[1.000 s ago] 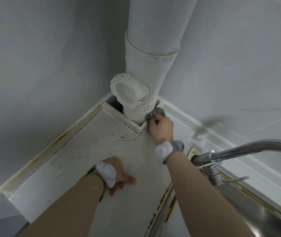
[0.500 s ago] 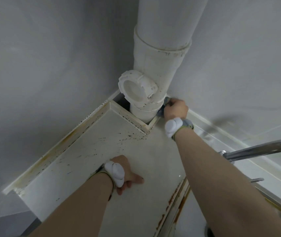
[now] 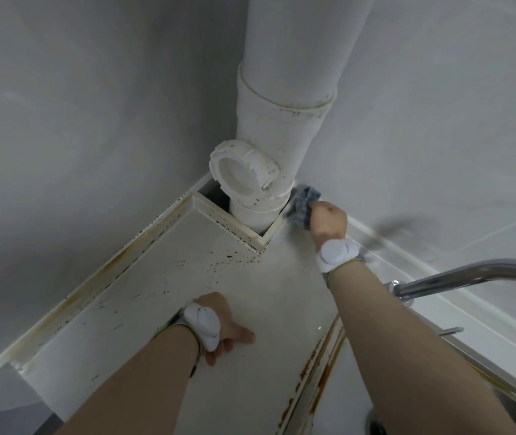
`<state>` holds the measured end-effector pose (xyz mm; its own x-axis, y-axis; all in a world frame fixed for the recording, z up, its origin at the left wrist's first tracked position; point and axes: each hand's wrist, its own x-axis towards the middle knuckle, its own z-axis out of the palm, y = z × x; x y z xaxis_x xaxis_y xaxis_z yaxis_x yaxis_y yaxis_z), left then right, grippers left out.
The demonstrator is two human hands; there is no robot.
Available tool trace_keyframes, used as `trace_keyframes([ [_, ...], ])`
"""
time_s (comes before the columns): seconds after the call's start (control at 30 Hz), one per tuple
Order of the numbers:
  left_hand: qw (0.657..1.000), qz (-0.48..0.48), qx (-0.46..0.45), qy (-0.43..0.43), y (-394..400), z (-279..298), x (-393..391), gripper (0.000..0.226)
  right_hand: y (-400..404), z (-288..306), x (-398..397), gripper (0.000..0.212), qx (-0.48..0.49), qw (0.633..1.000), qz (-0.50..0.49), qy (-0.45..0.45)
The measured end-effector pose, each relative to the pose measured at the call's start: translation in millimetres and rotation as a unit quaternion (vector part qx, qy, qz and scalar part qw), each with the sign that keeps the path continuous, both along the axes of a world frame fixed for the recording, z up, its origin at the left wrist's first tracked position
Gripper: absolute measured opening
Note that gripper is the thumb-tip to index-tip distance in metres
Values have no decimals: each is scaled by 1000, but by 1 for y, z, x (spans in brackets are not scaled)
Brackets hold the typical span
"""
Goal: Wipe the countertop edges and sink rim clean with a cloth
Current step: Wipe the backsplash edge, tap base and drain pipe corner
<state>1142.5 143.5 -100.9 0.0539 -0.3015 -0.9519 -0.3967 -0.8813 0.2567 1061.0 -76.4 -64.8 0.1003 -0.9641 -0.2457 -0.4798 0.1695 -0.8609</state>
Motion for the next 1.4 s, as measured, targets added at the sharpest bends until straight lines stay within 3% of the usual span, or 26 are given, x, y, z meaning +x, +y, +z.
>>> trace_keyframes([
  [0.1,999,-6,-31,-20,1,-2,-1,48,-3,1,-8,22,105,985,-92,-104],
  [0.17,994,-7,-83,-65,2,-8,4,44,2,-4,-12,24,159,975,-114,-101],
  [0.23,996,-11,-71,-47,2,-12,6,46,4,-16,-19,33,98,992,-36,72],
  [0.3,999,-13,-39,-14,2,-14,5,50,8,-22,-27,36,-28,962,54,265],
  [0.33,999,-12,-46,-24,2,-14,5,49,8,-23,-31,36,-76,947,63,304],
  [0.4,995,-6,-84,-62,4,-14,7,45,8,-17,-35,34,-117,959,49,255],
  [0.47,992,-10,-98,-72,5,-13,8,46,7,-10,-34,36,-102,991,31,79],
  [0.53,993,-6,-97,-67,5,-14,8,46,10,5,-27,29,-50,991,-6,-122],
  [0.6,993,1,-98,-66,6,-14,7,46,7,11,-21,21,-3,984,-29,-175],
  [0.67,993,3,-99,-69,7,-14,7,47,0,6,-20,28,8,999,23,-20],
  [0.77,995,-19,-74,-59,4,-11,6,47,0,-6,-30,28,-8,965,102,239],
  [0.83,997,-41,-46,-44,2,-9,5,51,7,-10,-37,41,-67,953,61,290],
  [0.9,998,-43,-29,-28,0,-8,3,53,12,-17,-37,33,-144,949,52,275],
  [0.97,1000,-28,-12,-4,-1,-8,3,54,20,-26,-32,34,-146,933,136,299],
  [1.03,1000,-15,6,17,-2,-7,3,54,24,-40,-29,41,-120,886,212,395],
  [1.1,1000,-24,-16,-6,-1,-9,5,51,24,-45,-28,29,-147,868,237,410],
  [1.13,998,-25,-49,-38,1,-11,7,49,22,-45,-29,21,-142,892,214,372],
  [1.17,995,-20,-80,-65,3,-14,7,47,20,-41,-31,16,-107,940,156,283],
  [1.2,993,-14,-94,-76,4,-16,8,46,14,-39,-34,14,-25,990,66,126],
  [1.23,992,-9,-96,-76,4,-17,8,46,11,-36,-36,12,86,994,-24,-61],
  [1.27,995,-6,-83,-61,4,-17,8,46,11,-35,-39,12,188,953,-88,-220],
  [1.3,998,-3,-59,-34,3,-16,7,47,10,-35,-42,17,243,908,-115,-322],
  [1.33,999,-2,-31,-5,1,-14,5,49,11,-34,-43,26,270,887,-115,-358],
  [1.4,1000,-11,-6,10,-2,-13,4,52,15,-30,-41,37,287,881,-89,-364],
])
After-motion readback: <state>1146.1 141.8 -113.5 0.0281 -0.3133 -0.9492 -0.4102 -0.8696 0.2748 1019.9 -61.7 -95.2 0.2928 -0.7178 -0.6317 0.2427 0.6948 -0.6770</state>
